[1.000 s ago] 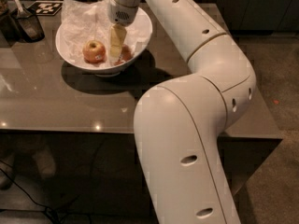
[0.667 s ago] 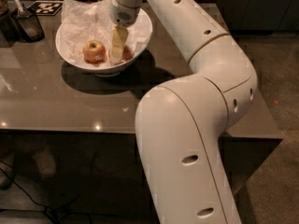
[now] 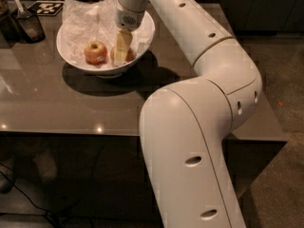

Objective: Pick apple from white bowl

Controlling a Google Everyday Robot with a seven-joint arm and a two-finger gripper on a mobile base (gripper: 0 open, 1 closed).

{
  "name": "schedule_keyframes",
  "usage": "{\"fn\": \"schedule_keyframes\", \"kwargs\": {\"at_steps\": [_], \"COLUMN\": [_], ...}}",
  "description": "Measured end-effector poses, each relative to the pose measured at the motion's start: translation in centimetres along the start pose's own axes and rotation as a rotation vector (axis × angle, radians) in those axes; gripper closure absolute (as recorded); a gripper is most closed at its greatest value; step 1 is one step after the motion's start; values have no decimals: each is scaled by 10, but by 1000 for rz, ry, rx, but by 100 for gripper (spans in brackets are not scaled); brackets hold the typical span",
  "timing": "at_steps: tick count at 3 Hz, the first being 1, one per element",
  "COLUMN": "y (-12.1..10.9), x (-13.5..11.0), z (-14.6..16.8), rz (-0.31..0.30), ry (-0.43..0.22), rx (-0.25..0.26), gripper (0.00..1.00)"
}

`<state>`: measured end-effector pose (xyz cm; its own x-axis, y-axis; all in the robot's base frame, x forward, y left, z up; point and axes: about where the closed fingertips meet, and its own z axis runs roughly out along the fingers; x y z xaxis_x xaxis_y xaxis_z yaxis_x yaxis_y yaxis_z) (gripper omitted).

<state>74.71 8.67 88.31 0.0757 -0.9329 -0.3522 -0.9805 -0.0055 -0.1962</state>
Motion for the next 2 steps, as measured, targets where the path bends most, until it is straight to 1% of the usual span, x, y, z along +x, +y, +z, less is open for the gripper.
{"fn": "schedule_keyframes", "kwargs": {"at_steps": [1,2], "y": [1,2], "x": [2,3], "z": [3,6], "rz": [2,2], "ry": [-2,-4], "rx": [-8,-13], "gripper": [0,1]}}
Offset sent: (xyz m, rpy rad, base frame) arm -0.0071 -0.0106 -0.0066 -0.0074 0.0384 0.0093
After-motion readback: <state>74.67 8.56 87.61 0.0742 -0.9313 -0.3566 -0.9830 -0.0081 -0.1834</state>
